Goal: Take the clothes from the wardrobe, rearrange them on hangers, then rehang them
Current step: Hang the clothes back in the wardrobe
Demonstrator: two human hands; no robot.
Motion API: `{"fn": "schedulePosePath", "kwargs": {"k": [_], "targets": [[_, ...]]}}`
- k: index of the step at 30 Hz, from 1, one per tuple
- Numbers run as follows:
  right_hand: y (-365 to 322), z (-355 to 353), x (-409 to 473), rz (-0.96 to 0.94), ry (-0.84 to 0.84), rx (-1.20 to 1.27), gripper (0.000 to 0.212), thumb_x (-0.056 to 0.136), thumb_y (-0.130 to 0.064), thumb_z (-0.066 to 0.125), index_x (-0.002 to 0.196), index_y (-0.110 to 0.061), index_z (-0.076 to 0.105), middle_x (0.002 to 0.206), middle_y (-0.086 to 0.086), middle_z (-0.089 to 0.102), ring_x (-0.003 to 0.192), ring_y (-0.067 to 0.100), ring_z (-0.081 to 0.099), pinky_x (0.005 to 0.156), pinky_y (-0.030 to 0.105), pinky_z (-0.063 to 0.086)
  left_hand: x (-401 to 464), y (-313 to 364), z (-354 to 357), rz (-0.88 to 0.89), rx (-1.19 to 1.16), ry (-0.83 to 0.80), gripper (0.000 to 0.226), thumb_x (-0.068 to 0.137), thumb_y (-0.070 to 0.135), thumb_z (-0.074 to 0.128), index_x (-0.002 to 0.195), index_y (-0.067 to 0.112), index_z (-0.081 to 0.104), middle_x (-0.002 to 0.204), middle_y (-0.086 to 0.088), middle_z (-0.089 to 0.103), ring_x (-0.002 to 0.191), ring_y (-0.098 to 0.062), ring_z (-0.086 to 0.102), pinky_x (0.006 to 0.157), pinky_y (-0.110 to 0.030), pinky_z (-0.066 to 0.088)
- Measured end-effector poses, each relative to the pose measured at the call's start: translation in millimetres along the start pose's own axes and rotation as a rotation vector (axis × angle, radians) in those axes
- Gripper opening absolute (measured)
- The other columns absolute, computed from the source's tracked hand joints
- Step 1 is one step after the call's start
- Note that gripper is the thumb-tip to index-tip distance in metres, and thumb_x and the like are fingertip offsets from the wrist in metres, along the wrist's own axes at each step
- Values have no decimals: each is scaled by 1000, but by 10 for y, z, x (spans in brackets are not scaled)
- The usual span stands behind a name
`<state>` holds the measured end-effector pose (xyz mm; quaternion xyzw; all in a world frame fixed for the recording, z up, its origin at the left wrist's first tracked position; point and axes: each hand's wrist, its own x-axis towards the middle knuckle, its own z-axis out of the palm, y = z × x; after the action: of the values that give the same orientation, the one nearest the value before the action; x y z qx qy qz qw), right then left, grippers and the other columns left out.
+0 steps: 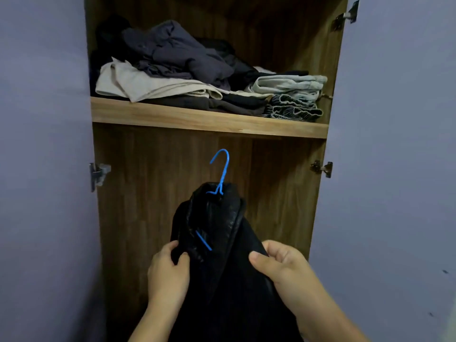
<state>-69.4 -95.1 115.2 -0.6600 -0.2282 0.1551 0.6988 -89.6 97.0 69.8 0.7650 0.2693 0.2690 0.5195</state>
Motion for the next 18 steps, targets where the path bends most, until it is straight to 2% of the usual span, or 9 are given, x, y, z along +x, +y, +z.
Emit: {"fn": "schedulePosePath", "kwargs": {"k": [1,2,3,5,8,11,13,16,18], "targets": [[24,-26,173,6,2,-11,2,92,-12,56,93,-11,57,101,7,65,95,19,65,88,32,53,98,9,74,0,2,31,39,94,17,48,133,14,46,135,-10,48,126,-27,44,107,-43,36],[48,-72,348,7,-14,-14,6,92,-13,56,97,-12,55,107,7,62,101,20,61,94,35,49,203,28,139,-3,3,56,38,95,17,48,133,14,47,135,-10,48,126,-28,43,107,-43,36],[54,-119,521,-5,-41,-14,3,92,-13,56,93,-12,58,103,4,64,96,18,62,89,33,50,320,51,200,-3,6,79,37,95,17,48,132,15,47,135,-11,47,126,-28,43,107,-43,35],[43,-220,876,-33,-98,7,15,93,-11,54,83,-13,66,87,2,71,79,13,67,72,27,53,576,107,296,-3,5,106,36,95,17,48,131,16,48,136,-10,46,127,-28,42,108,-43,34],[-7,-331,1372,-58,-171,11,14,92,-11,55,85,-15,67,86,4,73,80,16,69,75,32,54,907,208,414,-19,-8,110,36,95,18,47,132,18,48,138,-9,44,128,-26,41,109,-44,34],[-27,-359,1841,-78,-243,37,17,93,-10,54,81,-13,66,79,5,72,72,17,69,65,27,53,1173,274,500,-8,1,152,35,95,18,48,130,19,49,137,-8,45,126,-25,42,108,-42,34],[-30,-323,2093,-90,-267,41,18,93,-10,54,78,-10,64,78,7,69,70,18,66,65,26,52,1330,293,532,-2,14,157,34,96,19,48,129,19,50,137,-7,44,127,-23,41,109,-40,33],[-18,-223,2430,-88,-297,96,24,92,-9,54,70,-12,64,67,3,67,59,13,64,55,22,51,1572,293,539,14,47,155,35,96,20,46,131,21,47,139,-4,42,130,-21,39,111,-39,32],[-11,-125,2645,-82,-305,132,15,92,-9,55,78,-10,62,75,2,69,65,12,65,57,21,51,1746,286,519,26,54,174,35,97,21,45,132,22,46,140,-2,41,130,-19,38,110,-36,32]]}}
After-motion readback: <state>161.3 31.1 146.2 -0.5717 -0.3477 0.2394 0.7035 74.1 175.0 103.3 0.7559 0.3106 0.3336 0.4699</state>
